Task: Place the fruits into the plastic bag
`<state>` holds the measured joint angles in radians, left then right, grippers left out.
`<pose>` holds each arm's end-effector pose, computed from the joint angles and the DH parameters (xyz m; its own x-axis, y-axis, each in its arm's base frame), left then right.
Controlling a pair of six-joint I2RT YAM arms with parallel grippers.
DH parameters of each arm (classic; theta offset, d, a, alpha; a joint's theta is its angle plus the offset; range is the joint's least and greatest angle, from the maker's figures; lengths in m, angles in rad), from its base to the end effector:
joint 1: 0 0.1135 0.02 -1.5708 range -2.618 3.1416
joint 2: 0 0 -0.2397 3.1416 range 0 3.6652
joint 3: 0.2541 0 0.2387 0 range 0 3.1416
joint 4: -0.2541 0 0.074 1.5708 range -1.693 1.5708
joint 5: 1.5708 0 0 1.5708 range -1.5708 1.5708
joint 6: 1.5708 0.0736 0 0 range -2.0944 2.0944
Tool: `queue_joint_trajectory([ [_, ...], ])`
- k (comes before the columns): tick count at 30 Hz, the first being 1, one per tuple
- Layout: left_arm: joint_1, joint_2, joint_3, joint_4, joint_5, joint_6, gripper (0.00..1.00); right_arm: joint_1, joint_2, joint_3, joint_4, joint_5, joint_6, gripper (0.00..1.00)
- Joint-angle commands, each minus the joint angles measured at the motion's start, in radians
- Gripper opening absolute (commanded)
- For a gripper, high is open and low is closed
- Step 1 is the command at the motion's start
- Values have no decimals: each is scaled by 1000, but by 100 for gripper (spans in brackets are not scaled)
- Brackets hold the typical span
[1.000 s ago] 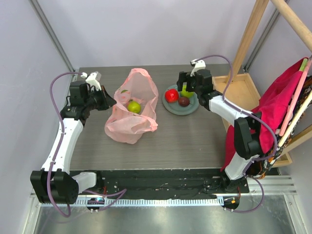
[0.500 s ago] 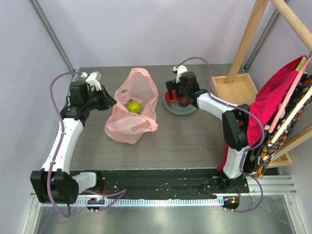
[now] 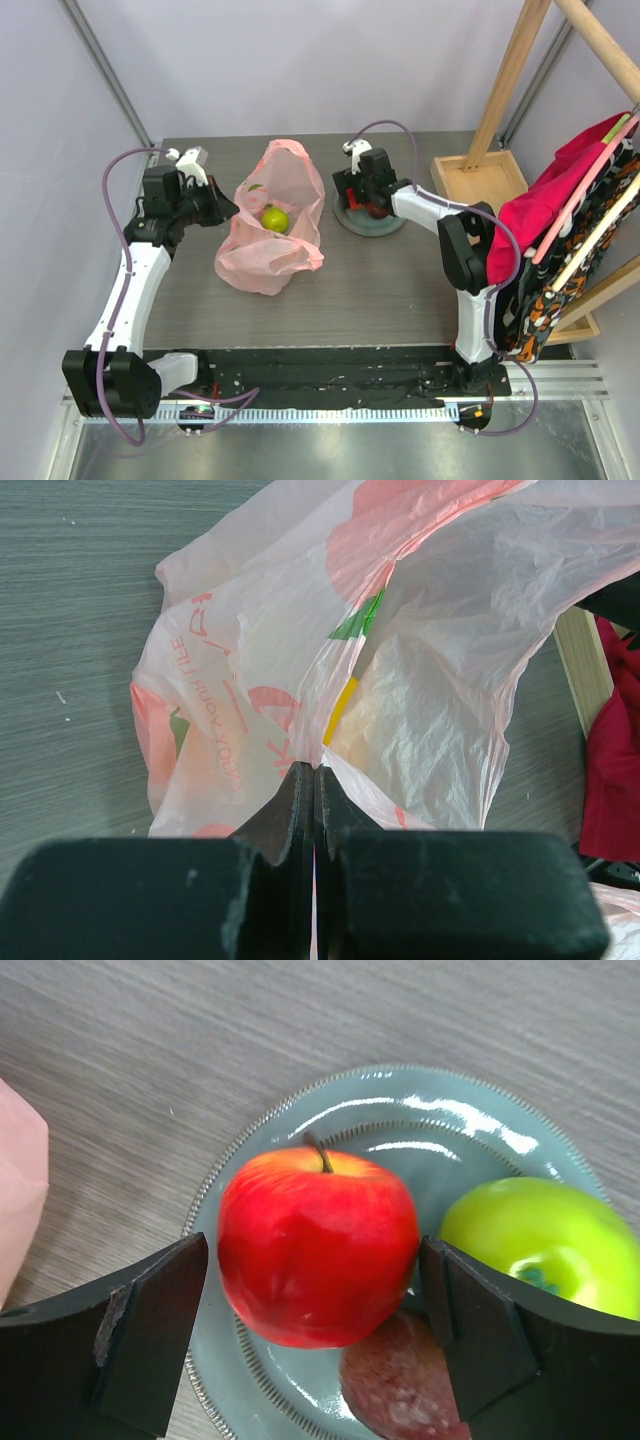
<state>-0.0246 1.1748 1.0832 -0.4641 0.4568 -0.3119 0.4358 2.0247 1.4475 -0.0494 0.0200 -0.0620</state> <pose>0.2812 -0.0394 0.2994 -0.6237 -0.2601 -0.7371 0.2157 0.8491 -0.4822 0.4276 0.1975 0.1666 -0.5053 -0.3036 -0.8077 -0.4395 0.8961 -0.0619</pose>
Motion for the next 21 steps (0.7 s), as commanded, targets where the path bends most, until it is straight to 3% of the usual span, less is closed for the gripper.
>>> queue_joint_trajectory([
  [1,3,-26,4,33,22,-10,0,7,19,51,0,-2,-15,91],
  [7,3,-24,4,31,20,-9,0,21,29,62,-6,12,-19,58],
  [11,3,-24,6,31,25,-12,0,50,-36,37,-4,40,-28,51],
  [21,3,-26,4,33,31,-13,0,165,-257,-3,-7,120,-16,47],
])
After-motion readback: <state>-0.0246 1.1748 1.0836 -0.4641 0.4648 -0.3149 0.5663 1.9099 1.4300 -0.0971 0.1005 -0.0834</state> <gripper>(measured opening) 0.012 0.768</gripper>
